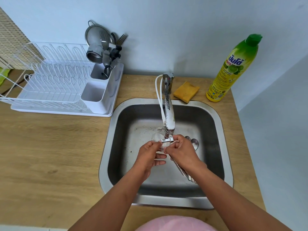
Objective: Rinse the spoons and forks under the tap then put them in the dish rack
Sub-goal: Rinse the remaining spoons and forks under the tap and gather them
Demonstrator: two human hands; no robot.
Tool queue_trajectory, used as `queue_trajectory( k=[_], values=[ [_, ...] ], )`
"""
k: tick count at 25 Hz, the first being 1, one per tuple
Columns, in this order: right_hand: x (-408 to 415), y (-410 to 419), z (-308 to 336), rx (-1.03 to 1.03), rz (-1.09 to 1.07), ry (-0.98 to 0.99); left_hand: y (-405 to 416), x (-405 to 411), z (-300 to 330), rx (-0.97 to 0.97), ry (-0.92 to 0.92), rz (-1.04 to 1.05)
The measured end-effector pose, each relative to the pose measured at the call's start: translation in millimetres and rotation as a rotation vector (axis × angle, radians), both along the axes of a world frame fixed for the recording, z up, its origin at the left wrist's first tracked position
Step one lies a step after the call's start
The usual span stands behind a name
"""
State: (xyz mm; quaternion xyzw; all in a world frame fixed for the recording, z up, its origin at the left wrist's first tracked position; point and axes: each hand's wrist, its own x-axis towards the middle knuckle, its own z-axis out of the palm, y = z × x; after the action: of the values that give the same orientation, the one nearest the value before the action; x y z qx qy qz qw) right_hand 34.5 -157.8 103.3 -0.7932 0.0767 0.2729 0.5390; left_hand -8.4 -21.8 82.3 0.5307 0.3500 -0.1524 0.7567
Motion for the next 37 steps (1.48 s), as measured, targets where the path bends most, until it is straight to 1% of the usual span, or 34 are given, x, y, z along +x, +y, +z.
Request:
queue_trajectory(
  k=[2,3,5,7,9,11,13,15,16,18,20,22,25,29,31,34,36,37],
  values=[
    [-5.2,-1.3,1.1,-0.022,0.044,-0.041,3.0,4.9,0.0,0.019,-0.023,-0.032],
    [-6.7,-1.8,1.0,-0.019,0.045,-0.048,3.5,7.2,0.0,-0.006,-0.024,-0.033],
    [-6.2,-2.3,2.5,0.059,-0.042,0.000,3.6,10.5,0.6,-0.096,-0.023,-0.029],
    [-2.6,-3.0,6.5,0.217,-0.190,0.169,3.6,11.2,1.6,-0.186,-0.036,-0.044],
    [-1.7,-3.6,9.2,0.384,-0.278,0.410,5.2,11.0,2.1,-0.242,-0.068,-0.065],
    [-2.9,-5.6,9.3,0.449,-0.314,0.557,7.5,12.0,1.7,-0.208,-0.088,-0.084],
    [-4.4,-7.1,4.9,0.426,-0.316,0.577,10.4,13.7,-0.7,-0.105,-0.072,-0.064],
    [-7.0,-6.8,0.8,0.354,-0.309,0.494,12.9,14.6,-3.4,-0.040,-0.027,-0.012],
    [-8.5,-6.3,-1.7,0.313,-0.306,0.430,13.6,14.2,-4.7,-0.049,-0.006,0.013],
    [-11.7,-4.7,-5.8,0.254,-0.299,0.303,14.0,12.0,-5.1,-0.121,0.016,0.043],
    [-15.4,-3.1,-9.0,0.252,-0.280,0.218,14.0,9.0,-5.4,-0.177,0.010,0.040],
    [-18.4,-2.3,-10.4,0.256,-0.228,0.155,13.7,7.0,-6.6,-0.169,-0.024,0.033],
    [-20.8,-4.4,-12.1,0.188,-0.124,0.048,14.7,5.9,-6.6,-0.137,-0.040,0.037],
    [-18.4,-10.5,-14.8,0.157,-0.101,0.015,16.6,4.5,-3.7,-0.187,-0.060,0.031],
    [-18.8,-11.4,-14.6,0.105,-0.103,-0.068,16.5,4.4,-4.4,-0.146,-0.054,0.009],
    [-20.6,-11.0,-15.0,-0.041,-0.095,-0.287,11.1,2.6,-5.5,0.007,-0.008,-0.134],
    [-21.0,-11.4,-14.9,-0.138,0.016,-0.406,5.7,1.6,-4.8,0.008,0.000,-0.170],
    [-20.7,-12.0,-14.6,-0.174,0.067,-0.423,3.5,2.2,-4.5,0.003,0.000,-0.162]
  ],
)
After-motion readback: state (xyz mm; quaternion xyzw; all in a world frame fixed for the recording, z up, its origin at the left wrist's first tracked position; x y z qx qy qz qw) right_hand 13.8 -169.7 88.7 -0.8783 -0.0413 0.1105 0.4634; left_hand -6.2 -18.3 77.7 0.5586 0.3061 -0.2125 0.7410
